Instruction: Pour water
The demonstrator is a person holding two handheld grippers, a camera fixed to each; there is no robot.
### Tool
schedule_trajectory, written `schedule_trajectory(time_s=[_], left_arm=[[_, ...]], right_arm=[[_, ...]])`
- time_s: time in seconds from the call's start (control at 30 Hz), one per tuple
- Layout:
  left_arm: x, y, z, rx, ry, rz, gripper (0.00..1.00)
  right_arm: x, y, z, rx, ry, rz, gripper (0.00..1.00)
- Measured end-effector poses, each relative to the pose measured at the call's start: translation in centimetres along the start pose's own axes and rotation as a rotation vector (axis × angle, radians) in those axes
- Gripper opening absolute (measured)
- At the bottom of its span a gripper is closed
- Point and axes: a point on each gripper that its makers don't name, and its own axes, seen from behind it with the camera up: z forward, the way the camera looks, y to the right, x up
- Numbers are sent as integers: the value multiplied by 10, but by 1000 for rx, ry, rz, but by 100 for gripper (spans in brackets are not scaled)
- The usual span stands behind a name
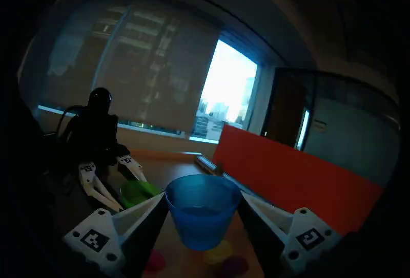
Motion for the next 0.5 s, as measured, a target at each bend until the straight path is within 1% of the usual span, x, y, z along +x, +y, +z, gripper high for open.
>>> schedule_trajectory(time_s=[0.1,0.3,0.5], left_arm=[[0,1,2,0,-1,7,83],[4,4,4,-6,10,2,83],[8,5,6,-6,19,-2,83]], right_arm=[[4,4,2,-4,0,-34,91],[13,13,5,-11,-1,-113,91],[21,15,8,-9,-7,-192,91]])
